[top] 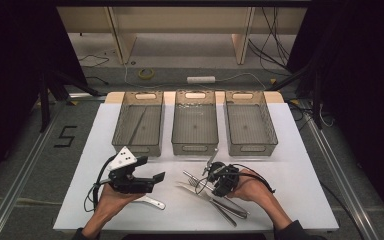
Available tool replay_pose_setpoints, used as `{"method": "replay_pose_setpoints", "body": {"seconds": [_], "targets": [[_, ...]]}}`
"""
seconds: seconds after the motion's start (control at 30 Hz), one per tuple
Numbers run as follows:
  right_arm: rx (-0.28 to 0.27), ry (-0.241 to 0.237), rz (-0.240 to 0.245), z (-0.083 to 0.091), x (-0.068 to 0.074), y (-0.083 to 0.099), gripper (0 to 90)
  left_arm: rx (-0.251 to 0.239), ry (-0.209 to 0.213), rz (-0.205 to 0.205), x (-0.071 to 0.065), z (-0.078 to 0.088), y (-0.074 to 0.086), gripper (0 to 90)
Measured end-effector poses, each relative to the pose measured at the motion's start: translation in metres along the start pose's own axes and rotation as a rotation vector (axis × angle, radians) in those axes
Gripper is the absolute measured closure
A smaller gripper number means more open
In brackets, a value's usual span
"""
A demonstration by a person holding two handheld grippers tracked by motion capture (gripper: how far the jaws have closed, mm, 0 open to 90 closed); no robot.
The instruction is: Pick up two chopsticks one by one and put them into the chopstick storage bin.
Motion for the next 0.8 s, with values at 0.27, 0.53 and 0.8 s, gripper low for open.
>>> {"method": "replay_pose_setpoints", "body": {"seconds": [0.27, 0.53, 0.8], "targets": [[0.02, 0.005, 0.009, -0.0036, -0.0003, 0.0009, 78.5, 0.014, 0.0, -0.003, -0.0001, -0.0013, 0.0007, 15.9], [0.026, 0.005, 0.007, -0.0041, -0.001, 0.0005, 81.8, 0.013, -0.004, -0.007, -0.0005, -0.0014, 0.0007, 15.9], [0.029, 0.007, -0.007, -0.0045, -0.0018, -0.0009, 83.3, 0.015, -0.003, -0.01, -0.0013, -0.0021, 0.0006, 15.9]]}}
Point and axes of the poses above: each handheld gripper's, and its own axes: z roughly backward along the jaws, y roughly out of its underside, x roughly to its left, the point moved 1 cm from there along -z, roughly forward along the jaws, and after that the axes turned 7 degrees about -z, right-handed, at the moved point
